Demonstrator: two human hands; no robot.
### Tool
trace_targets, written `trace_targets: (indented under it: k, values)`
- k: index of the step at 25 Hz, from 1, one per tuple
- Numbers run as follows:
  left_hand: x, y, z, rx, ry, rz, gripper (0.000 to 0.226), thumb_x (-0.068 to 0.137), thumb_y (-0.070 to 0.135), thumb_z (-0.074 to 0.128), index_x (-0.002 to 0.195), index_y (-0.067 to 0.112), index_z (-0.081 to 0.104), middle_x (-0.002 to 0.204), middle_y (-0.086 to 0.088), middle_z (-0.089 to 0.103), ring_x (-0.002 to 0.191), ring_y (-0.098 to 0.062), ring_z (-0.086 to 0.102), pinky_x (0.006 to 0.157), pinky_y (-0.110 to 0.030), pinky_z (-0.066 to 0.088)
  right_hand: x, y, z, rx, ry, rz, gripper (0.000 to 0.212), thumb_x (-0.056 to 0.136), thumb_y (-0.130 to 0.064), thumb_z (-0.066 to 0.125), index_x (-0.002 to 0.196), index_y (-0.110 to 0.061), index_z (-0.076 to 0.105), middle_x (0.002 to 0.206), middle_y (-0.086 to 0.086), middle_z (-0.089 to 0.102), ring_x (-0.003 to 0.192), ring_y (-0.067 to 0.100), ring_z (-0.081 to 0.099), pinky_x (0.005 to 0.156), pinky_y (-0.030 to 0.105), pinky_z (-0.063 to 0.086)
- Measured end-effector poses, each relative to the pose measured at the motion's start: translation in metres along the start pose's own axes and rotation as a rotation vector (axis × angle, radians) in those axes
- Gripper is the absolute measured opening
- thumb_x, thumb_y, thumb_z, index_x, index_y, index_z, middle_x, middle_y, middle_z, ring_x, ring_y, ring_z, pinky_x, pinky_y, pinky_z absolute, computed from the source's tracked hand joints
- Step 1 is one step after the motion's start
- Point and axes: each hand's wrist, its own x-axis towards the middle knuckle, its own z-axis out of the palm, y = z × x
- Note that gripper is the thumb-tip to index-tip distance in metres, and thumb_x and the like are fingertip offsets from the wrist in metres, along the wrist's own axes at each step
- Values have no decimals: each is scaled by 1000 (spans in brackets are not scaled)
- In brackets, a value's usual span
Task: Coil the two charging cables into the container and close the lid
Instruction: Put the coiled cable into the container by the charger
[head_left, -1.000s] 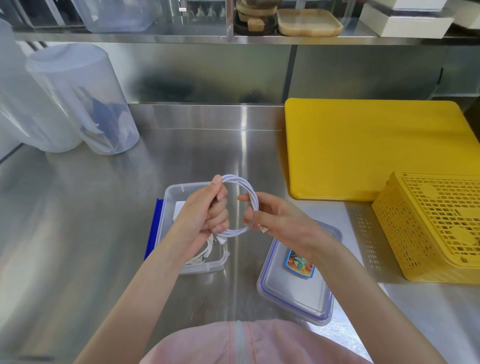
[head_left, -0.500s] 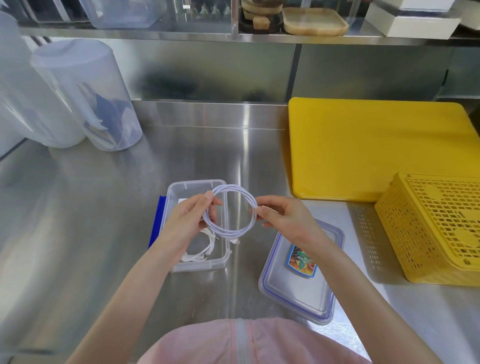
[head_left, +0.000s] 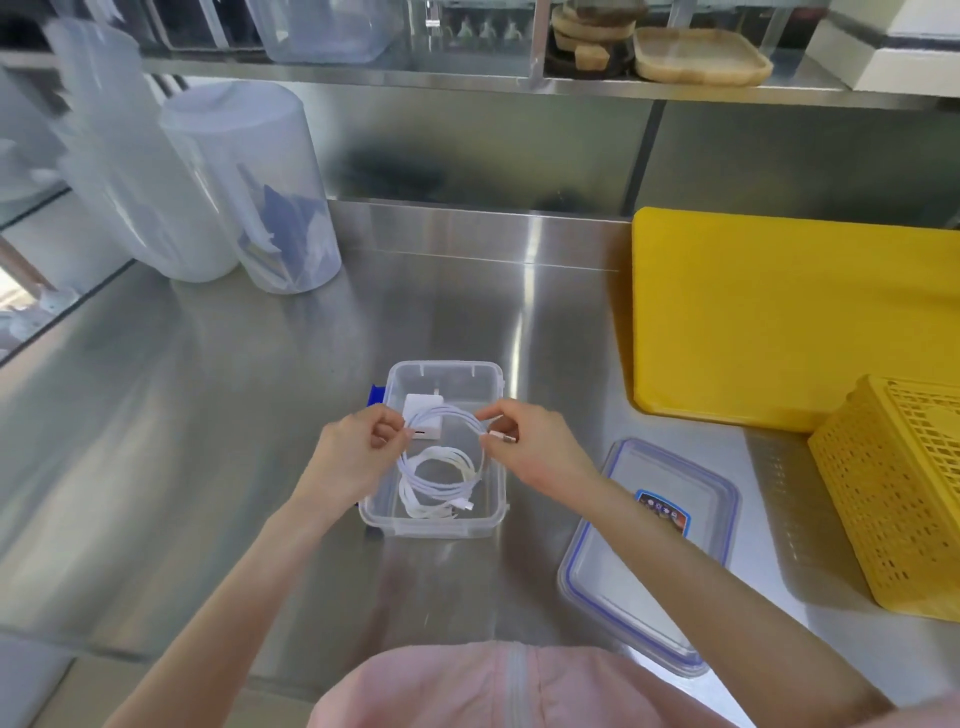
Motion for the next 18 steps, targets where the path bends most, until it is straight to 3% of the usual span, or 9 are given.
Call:
trace_targets:
  k: [4, 9, 14, 18]
  values:
    - [10, -9, 0, 140, -29, 56, 14, 88, 15, 55, 101, 11, 55, 82, -2, 63, 73, -20, 55, 63, -25, 38, 16, -5, 14, -167, -54, -50, 32, 85, -12, 47, 116, -14, 54, 109, 9, 66, 98, 28, 61, 83, 31, 48]
    - [23, -20, 17, 468, -73, 147, 17, 88, 12, 49, 101, 2, 53, 101, -14, 63, 88, -33, 56, 70, -34, 39, 26, 0, 27, -507, -156, -101, 30, 87, -11, 46, 116, -3, 49, 119, 18, 58, 114, 34, 49, 84, 39, 45]
    - [25, -20, 31, 955, -115, 253, 20, 92, 16, 42, 104, 6, 54, 105, -10, 64, 98, -29, 57, 70, -32, 31, 28, 3, 36, -670, -212, -91, 27, 87, -16, 49, 112, -4, 52, 120, 13, 58, 123, 26, 39, 84, 36, 43]
    - [30, -24, 39, 1106, -141, 236, 19, 90, 14, 46, 102, 13, 59, 103, -5, 67, 102, -23, 55, 71, -29, 23, 30, 8, 41, -694, -202, -98, 27, 88, -20, 49, 110, -6, 55, 118, 10, 58, 122, 23, 38, 83, 34, 43]
